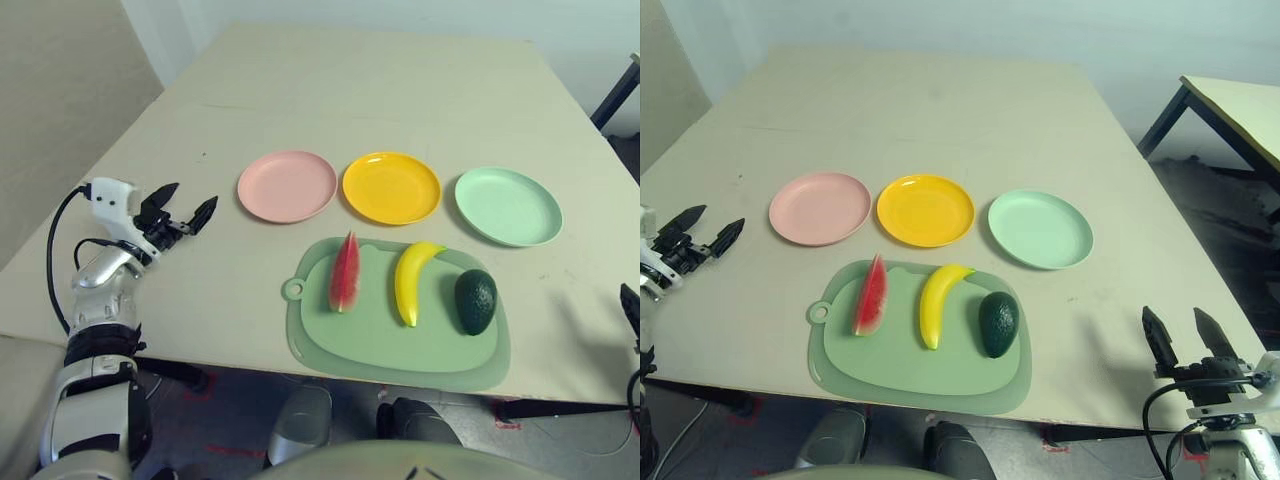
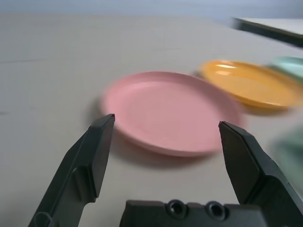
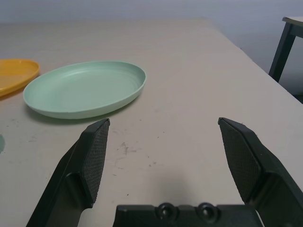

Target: Place the fruits into color-matched plates.

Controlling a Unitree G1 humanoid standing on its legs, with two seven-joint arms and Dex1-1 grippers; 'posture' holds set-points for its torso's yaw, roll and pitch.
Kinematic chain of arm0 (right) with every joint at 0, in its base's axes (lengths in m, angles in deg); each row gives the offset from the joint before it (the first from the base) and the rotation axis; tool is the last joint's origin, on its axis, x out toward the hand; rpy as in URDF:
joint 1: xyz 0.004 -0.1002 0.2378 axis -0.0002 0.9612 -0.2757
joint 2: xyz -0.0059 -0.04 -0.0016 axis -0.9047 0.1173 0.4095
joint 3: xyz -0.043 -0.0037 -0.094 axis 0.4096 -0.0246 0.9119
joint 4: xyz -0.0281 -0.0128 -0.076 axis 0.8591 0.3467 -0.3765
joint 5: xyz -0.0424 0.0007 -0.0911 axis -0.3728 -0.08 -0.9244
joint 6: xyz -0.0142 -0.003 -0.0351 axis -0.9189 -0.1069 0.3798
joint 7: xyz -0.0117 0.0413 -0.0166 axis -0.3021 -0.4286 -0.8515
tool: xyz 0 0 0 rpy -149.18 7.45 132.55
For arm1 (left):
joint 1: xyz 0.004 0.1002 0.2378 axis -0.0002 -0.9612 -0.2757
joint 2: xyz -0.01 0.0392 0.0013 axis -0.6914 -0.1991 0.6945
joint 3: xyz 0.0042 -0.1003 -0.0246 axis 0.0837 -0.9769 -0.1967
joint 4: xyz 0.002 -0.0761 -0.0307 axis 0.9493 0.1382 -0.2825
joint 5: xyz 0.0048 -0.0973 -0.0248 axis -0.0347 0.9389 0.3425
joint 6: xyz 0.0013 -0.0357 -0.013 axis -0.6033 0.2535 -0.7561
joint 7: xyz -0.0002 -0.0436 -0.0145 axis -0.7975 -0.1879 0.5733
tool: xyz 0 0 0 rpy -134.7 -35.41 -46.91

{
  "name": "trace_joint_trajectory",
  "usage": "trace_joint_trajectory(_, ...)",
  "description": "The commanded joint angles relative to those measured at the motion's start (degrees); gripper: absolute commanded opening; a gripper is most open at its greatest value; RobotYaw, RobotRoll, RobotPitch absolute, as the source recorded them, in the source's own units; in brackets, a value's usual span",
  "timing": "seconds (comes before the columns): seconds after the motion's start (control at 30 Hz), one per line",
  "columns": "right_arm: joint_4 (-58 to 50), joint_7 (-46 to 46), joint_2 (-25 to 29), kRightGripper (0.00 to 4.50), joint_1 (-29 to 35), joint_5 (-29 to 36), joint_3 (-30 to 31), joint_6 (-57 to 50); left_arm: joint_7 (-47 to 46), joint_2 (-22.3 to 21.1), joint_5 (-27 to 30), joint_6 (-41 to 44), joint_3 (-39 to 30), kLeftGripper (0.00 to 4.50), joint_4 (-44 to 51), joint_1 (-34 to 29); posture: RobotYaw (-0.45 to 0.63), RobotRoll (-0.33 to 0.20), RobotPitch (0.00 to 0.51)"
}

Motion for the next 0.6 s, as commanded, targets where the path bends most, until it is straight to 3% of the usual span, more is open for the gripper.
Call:
trace_joint_trajectory(0.03,-1.3,0.9,1.0,4.5,1.7,0.9,-0.6,-2.4,8.0,-3.4,1.5,4.5,0.5,4.48,-0.4,1.3,0.26,0.0,0.077)
trace_joint_trajectory(0.2,-4.4,1.9,4.5,4.5,6.1,-4.6,2.2,-3.2,16.9,-4.8,0.2,5.9,4.6,4.48,2.3,2.2,0.23,0.0,0.047)
trace_joint_trajectory(0.3,-11.3,3.8,7.1,4.5,12.6,-7.4,2.6,-3.2,20.2,-5.4,0.9,8.3,6.1,4.48,5.3,3.2,0.2,0.0,0.043)
trace_joint_trajectory(0.43,-18.0,1.9,10.6,4.5,18.7,-13.6,3.2,-3.7,21.5,-5.5,-0.1,8.3,6.9,4.48,6.3,4.1,0.2,0.0,0.042)
trace_joint_trajectory(0.6,-27.8,6.1,16.1,4.5,23.6,-17.6,6.5,-4.9,20.8,-5.1,-0.8,7.7,6.9,4.48,6.2,3.8,0.2,0.0,0.051)
